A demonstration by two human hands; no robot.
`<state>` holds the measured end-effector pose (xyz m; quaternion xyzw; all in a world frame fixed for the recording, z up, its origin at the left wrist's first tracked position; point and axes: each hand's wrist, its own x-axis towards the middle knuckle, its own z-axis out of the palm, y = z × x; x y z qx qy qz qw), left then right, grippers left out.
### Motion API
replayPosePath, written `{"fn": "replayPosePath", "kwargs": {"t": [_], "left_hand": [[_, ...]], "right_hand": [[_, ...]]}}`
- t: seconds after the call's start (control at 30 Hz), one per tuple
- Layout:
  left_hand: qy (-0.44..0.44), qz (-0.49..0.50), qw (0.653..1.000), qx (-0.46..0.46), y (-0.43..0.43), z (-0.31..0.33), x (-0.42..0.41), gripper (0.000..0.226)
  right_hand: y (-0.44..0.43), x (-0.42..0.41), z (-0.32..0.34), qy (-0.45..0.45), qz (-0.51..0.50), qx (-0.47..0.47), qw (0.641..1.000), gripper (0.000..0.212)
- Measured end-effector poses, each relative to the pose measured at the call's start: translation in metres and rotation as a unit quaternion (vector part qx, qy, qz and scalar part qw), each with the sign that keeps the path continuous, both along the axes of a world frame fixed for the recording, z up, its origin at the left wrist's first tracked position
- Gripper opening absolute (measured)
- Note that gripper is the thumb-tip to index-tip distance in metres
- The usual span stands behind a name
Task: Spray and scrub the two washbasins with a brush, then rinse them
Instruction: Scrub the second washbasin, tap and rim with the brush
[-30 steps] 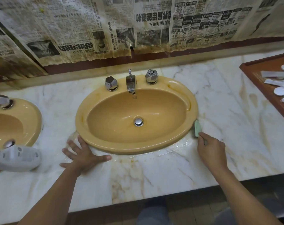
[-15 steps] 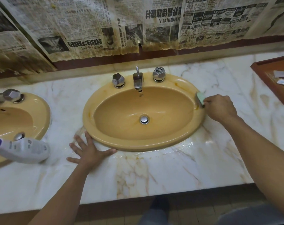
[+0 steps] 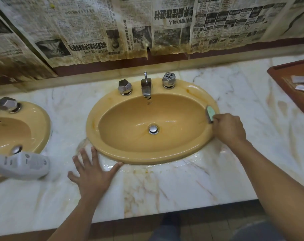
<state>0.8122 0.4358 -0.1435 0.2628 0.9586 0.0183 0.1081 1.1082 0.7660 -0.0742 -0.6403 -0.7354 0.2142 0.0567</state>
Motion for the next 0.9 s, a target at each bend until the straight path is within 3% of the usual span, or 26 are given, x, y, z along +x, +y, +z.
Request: {"fn": "replayPosePath", "kwargs": {"t": [0.23,0.43,0.67,0.77,0.9], "left_hand": [[0.012,-0.011,1.0,0.012,-0.001,-0.005,-0.001,0.123],[0.026,-0.018,0.999,0.012,-0.001,-0.007,-0.002,0.121],[0.029,-0.015,0.999,0.009,0.0,-0.007,0.0,0.121],[0.024,-0.013,1.0,0.003,0.001,-0.007,-0.001,0.122],[0.022,-0.012,1.0,-0.004,0.001,-0.009,-0.002,0.123]], "right_hand": [[0.026,-0.01,0.008,0.086,-0.069,-0.016,0.994,0.027],[-0.03,0.003,-0.004,0.09,-0.059,0.016,0.994,0.028],[0.031,-0.001,-0.001,0.047,-0.058,0.009,0.997,0.032],[0.057,-0.015,0.001,0.035,-0.008,0.024,0.999,0.029],[0.063,-0.033,-0.001,-0.032,0.142,0.038,0.989,0.022]]}}
